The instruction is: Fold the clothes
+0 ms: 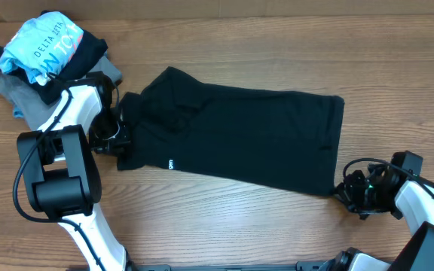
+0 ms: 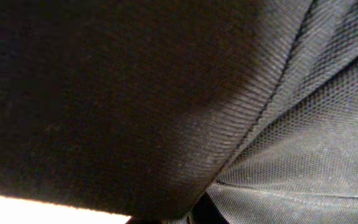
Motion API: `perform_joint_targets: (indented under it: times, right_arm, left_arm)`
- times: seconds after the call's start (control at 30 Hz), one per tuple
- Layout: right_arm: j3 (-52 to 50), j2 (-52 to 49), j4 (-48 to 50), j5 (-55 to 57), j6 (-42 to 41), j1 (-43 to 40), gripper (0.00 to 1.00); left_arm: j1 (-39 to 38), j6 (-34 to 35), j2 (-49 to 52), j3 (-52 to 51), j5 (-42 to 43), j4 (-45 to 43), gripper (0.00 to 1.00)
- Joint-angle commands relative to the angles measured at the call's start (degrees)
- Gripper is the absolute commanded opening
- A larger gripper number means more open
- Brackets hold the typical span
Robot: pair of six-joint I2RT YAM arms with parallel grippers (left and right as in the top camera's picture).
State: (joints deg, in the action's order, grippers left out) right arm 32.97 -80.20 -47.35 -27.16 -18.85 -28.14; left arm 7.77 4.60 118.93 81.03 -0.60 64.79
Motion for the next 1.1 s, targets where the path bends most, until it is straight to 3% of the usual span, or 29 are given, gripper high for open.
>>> perform_joint_targets:
  times: [0.0, 0.17, 0.27, 0.3, 0.37, 0.4, 0.5, 0.77, 0.93, 1.07]
  right_arm:
    - [6.71, 3.21, -6.95, 8.61, -0.20, -1.20, 0.04]
    - [10.40, 8.11, -14.14, 13.20, -2.71, -1.20, 0.04]
    - [10.40, 10.38, -14.78, 14.14, -6.45, -1.18, 0.04]
    - [10.40, 10.73, -14.75, 14.25, -6.97, -1.18, 0.08]
    - [10.40, 10.78, -14.51, 14.25, -6.93, -1.18, 0.36]
    - [10.40, 10.75, -14.49, 14.29, -6.91, -1.18, 0.43]
    - [10.40, 10.78, -14.23, 14.29, -6.56, -1.18, 0.49]
    - [10.49, 10.78, -10.82, 10.60, -3.19, -1.18, 0.51]
    - [10.51, 10.78, -9.42, 9.90, -3.23, -1.18, 0.53]
    - [10.51, 10.78, -8.98, 9.92, -3.23, -1.18, 0.55]
  left_arm:
    - [1.29, 3.23, 1.38, -0.52, -0.48, 3.69, 0.11]
    - [3.50, 4.44, 1.38, -0.52, 0.26, 7.98, 0.13]
    - [3.61, 4.28, 1.38, -0.52, 0.13, 10.75, 0.24]
    - [3.54, 3.91, 1.38, -0.52, 0.13, 11.34, 0.31]
    - [3.43, 3.52, 1.38, -0.52, 0.11, 11.54, 0.46]
    - [3.45, 3.52, 1.38, -0.52, 0.17, 11.52, 0.52]
    - [3.45, 3.48, 1.38, -0.48, 0.17, 11.54, 0.61]
    - [1.70, 0.07, 1.27, 8.44, 4.28, 16.65, 0.61]
    - [-4.22, -3.32, 1.27, 18.88, 9.79, 18.80, 0.63]
    - [-12.13, -7.74, 1.31, 21.16, 12.20, 14.95, 0.66]
